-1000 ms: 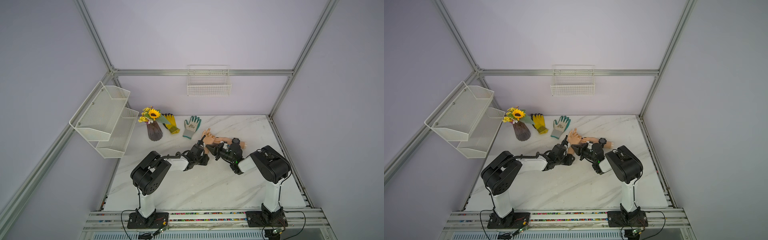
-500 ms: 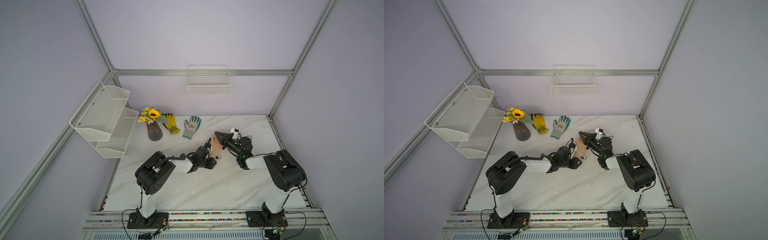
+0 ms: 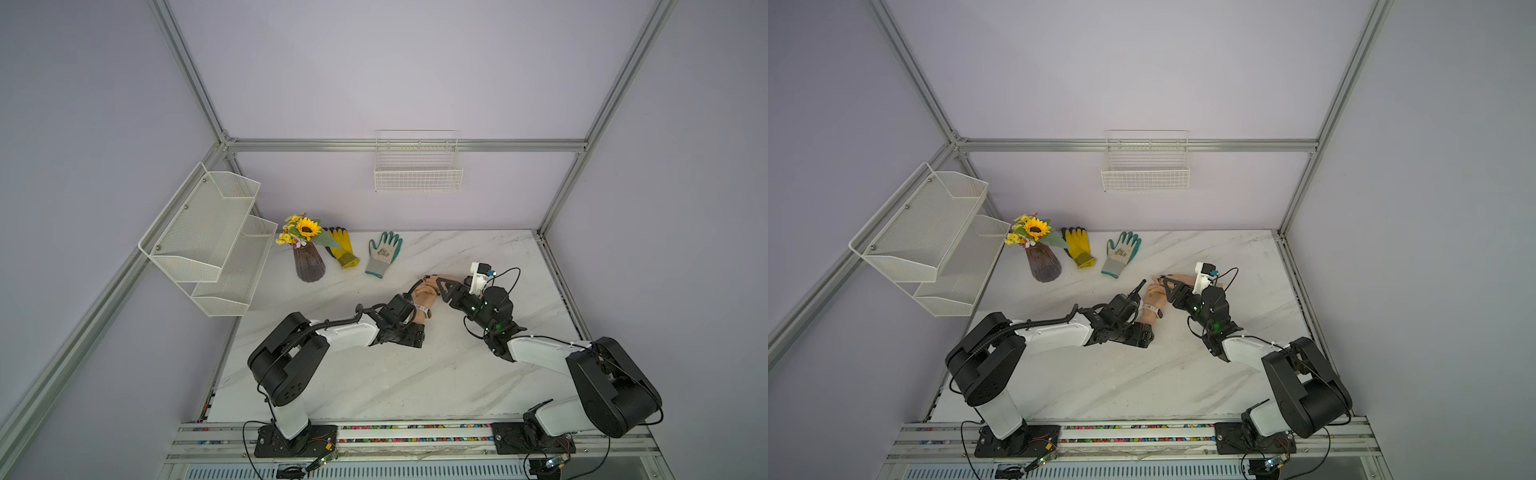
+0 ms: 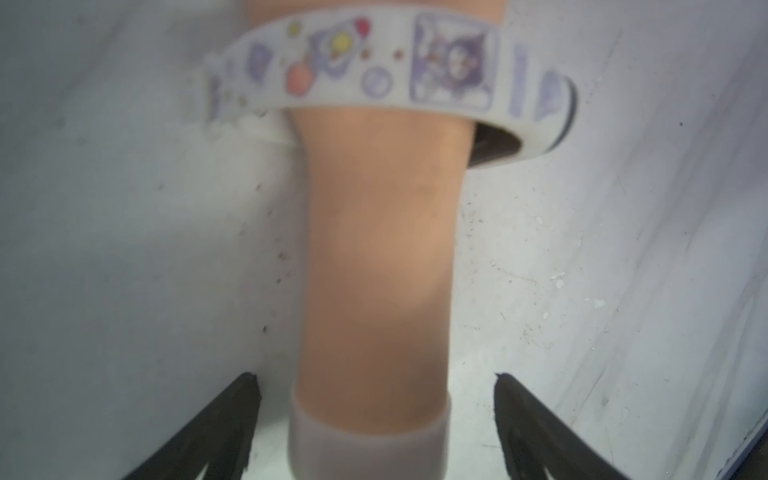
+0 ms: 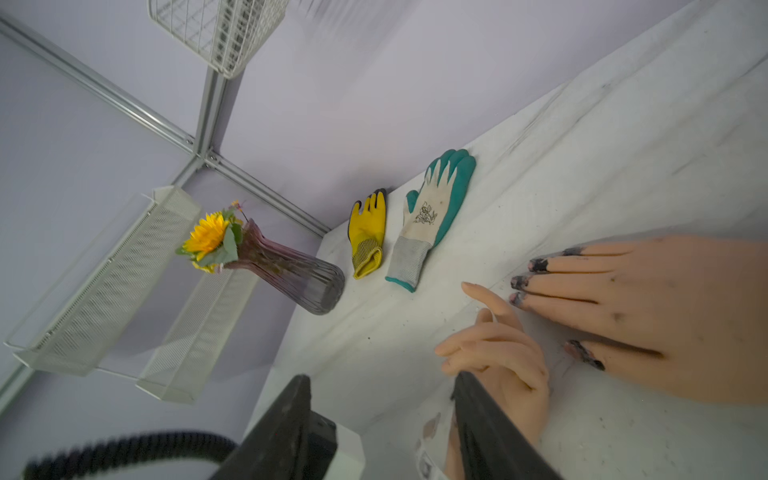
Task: Take off the watch
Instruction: Take off the watch from the hand.
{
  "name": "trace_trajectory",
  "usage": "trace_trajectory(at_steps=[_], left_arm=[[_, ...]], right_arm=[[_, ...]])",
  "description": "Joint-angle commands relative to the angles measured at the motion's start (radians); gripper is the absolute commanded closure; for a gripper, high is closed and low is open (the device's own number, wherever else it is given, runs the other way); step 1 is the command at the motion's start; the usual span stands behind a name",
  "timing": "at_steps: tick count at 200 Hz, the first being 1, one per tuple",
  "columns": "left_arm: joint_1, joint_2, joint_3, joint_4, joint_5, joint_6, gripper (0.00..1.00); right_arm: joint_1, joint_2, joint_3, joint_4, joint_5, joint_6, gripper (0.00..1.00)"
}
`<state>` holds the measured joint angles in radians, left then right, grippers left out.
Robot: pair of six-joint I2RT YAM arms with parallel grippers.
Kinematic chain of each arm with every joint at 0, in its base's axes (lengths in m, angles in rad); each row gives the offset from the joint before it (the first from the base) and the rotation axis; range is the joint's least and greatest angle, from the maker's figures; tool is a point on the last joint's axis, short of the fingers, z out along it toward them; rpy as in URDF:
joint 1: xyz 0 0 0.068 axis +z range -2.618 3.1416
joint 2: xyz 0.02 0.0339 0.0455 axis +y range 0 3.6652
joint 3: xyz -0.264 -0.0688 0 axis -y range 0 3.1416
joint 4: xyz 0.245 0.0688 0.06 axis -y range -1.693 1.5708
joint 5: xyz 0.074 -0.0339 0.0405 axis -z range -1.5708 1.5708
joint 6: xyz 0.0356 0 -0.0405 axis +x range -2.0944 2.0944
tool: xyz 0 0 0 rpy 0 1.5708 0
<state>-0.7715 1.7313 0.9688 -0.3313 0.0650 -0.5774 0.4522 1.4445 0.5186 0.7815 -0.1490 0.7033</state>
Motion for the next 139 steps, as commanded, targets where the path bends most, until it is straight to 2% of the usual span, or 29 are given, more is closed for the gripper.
trace_trajectory(at_steps=[1,22,41,74,91,121,139], left_arm=[[0.030,-0.016,-0.093,-0.336,-0.039,-0.030,0.00],[0.061,-0.161,-0.104,-0.342,-0.034,-0.034,0.00],[0.116,-0.352,-0.118,-0.366,-0.051,-0.056,0.00],[0.228,-0.583,-0.184,-0.374,-0.040,-0.069,0.00],[0.252,-0.630,-0.210,-0.383,-0.043,-0.063,0.00],[0.265,-0.630,-0.245,-0.376,-0.029,-0.069,0.00],[0.270,-0.613,-0.257,-0.350,-0.010,-0.066,0.00]], right_arm=[[0.055,0.000,0.008,-0.006,0.081,-0.243,0.36],[0.112,0.056,0.075,-0.051,0.117,-0.335,0.30],[0.147,0.117,0.157,-0.137,0.187,-0.410,0.24],[0.158,0.243,0.296,-0.314,0.291,-0.519,0.15],[0.158,0.296,0.348,-0.395,0.287,-0.511,0.12],[0.159,0.365,0.452,-0.558,0.296,-0.461,0.08],[0.159,0.381,0.466,-0.627,0.241,-0.433,0.07]])
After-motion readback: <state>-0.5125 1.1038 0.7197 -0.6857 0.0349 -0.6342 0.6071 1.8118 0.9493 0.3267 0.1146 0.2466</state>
